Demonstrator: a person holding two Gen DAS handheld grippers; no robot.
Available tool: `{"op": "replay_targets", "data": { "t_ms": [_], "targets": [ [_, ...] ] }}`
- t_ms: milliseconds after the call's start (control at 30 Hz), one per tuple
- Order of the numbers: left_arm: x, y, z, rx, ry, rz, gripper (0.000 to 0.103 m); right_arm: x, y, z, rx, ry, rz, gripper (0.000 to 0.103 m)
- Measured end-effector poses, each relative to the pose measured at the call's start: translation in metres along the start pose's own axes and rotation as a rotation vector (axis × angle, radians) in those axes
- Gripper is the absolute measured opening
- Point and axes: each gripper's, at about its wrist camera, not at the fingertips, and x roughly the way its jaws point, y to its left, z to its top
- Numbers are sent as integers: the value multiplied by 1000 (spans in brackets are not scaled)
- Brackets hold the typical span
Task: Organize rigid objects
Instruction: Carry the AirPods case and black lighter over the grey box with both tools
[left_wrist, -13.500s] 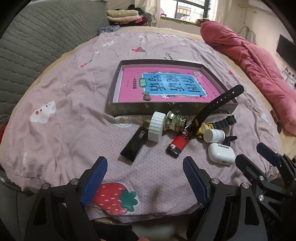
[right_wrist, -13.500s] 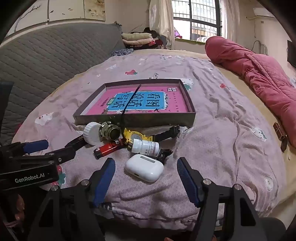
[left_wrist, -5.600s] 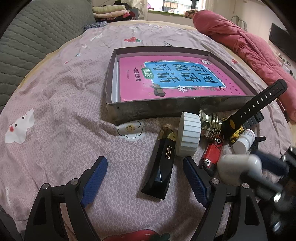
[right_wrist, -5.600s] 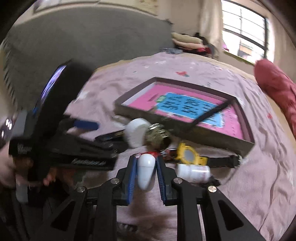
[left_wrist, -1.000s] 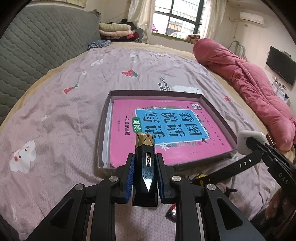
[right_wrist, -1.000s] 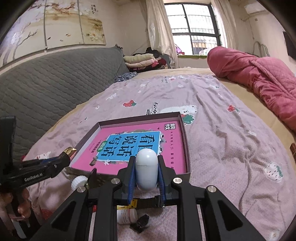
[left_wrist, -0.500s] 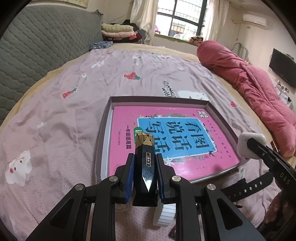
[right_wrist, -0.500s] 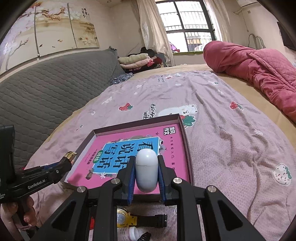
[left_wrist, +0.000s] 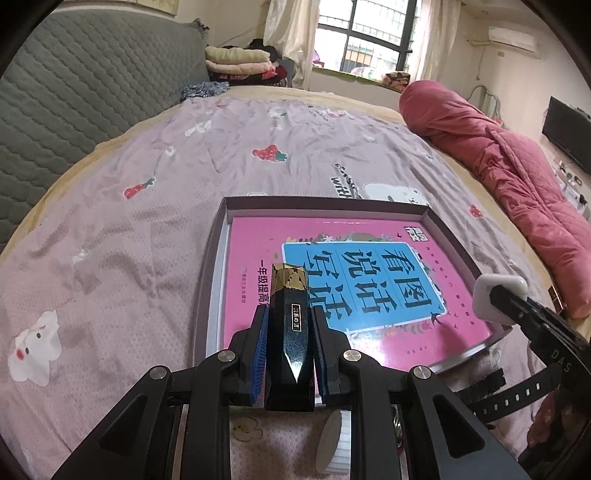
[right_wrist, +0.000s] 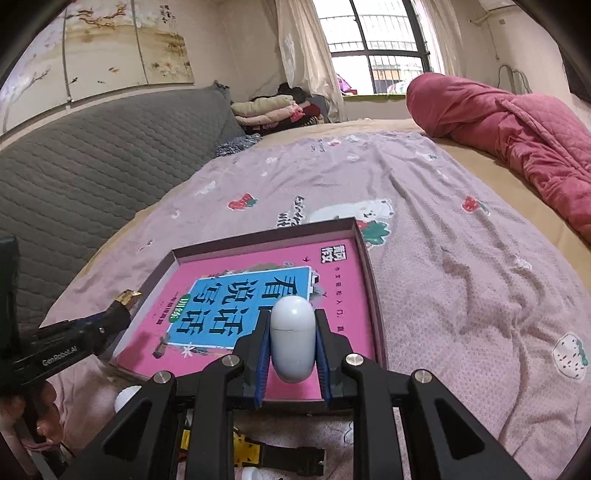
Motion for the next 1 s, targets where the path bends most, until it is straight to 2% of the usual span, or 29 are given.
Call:
{"op": "replay_targets", "data": {
  "t_ms": [300,500,700,867,1000],
  "targets": [
    [11,-1,-1,8,12,-1,22,1,-3,1,13,-1,18,22],
    [23,5,-3,-1,33,-6,22,4,-7,0,60,9,70,22],
    [28,6,-3,4,30,-5,22,21,-14,-5,126,86,133,22],
    [28,5,-5,13,31,7,22,25,-12,-8,125,113,137,22],
    [28,5,-6,11,28,9,22,30,-14,-10,127,136,102,22]
  ]
}}
